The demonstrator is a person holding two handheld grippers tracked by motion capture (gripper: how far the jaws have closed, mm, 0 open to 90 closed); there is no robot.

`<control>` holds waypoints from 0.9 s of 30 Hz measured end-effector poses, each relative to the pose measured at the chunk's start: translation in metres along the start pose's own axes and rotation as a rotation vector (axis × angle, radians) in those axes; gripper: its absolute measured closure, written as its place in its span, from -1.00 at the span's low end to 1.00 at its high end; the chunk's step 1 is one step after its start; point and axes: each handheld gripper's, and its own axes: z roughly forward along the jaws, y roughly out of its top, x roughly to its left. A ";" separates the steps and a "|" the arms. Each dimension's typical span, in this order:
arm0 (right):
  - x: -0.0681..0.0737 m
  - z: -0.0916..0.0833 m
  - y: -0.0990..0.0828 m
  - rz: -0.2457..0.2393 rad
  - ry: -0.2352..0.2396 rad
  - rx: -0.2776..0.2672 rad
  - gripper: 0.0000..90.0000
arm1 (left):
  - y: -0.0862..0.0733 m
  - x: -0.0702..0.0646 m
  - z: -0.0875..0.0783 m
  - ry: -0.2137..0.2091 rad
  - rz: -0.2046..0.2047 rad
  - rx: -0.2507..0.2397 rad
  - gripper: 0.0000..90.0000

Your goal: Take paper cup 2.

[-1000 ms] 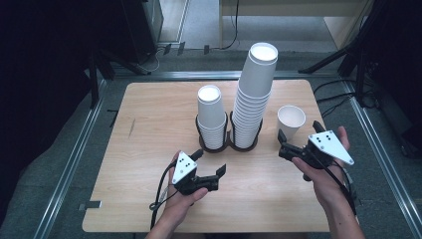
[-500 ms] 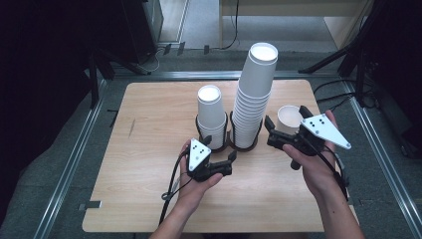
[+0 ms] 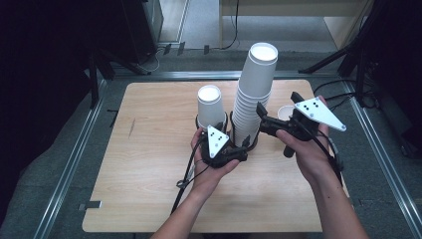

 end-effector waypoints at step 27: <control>-0.001 0.045 0.024 0.009 0.091 0.032 -1.00 | 0.018 -0.011 0.048 0.088 0.007 -0.066 -0.86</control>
